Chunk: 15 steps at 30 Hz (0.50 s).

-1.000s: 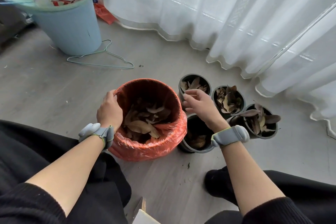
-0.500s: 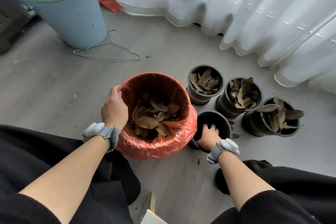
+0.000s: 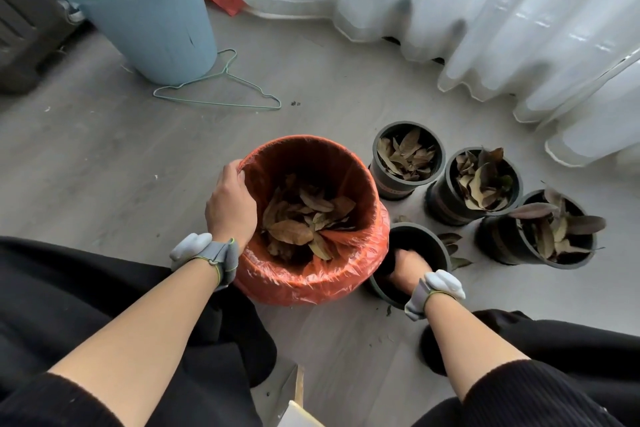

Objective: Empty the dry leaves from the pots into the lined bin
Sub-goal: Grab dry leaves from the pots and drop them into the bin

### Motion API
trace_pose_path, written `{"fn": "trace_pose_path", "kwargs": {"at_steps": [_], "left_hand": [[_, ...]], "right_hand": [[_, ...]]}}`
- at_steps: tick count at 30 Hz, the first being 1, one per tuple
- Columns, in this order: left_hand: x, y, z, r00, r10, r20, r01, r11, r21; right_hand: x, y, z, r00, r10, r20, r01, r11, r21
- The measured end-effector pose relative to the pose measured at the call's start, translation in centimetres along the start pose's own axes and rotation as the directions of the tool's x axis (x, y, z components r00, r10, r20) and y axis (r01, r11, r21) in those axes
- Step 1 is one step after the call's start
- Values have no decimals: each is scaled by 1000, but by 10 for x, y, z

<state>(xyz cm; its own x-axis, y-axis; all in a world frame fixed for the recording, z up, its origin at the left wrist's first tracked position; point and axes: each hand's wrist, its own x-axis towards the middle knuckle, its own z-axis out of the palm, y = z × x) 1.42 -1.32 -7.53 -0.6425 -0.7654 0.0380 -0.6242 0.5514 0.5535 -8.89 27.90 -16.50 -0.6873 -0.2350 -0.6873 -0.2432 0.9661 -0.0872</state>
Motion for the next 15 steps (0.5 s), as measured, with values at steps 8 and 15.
{"fn": "trace_pose_path", "kwargs": {"at_steps": [8, 15], "left_hand": [[-1, -2, 0, 1000, -27, 12, 27, 1000, -4], [-2, 0, -3, 1000, -21, 21, 21, 1000, -6]], "right_hand": [[-22, 18, -13, 994, -54, -96, 63, 993, 98], [-39, 30, -36, 989, -84, -121, 116, 952, 283]]}}
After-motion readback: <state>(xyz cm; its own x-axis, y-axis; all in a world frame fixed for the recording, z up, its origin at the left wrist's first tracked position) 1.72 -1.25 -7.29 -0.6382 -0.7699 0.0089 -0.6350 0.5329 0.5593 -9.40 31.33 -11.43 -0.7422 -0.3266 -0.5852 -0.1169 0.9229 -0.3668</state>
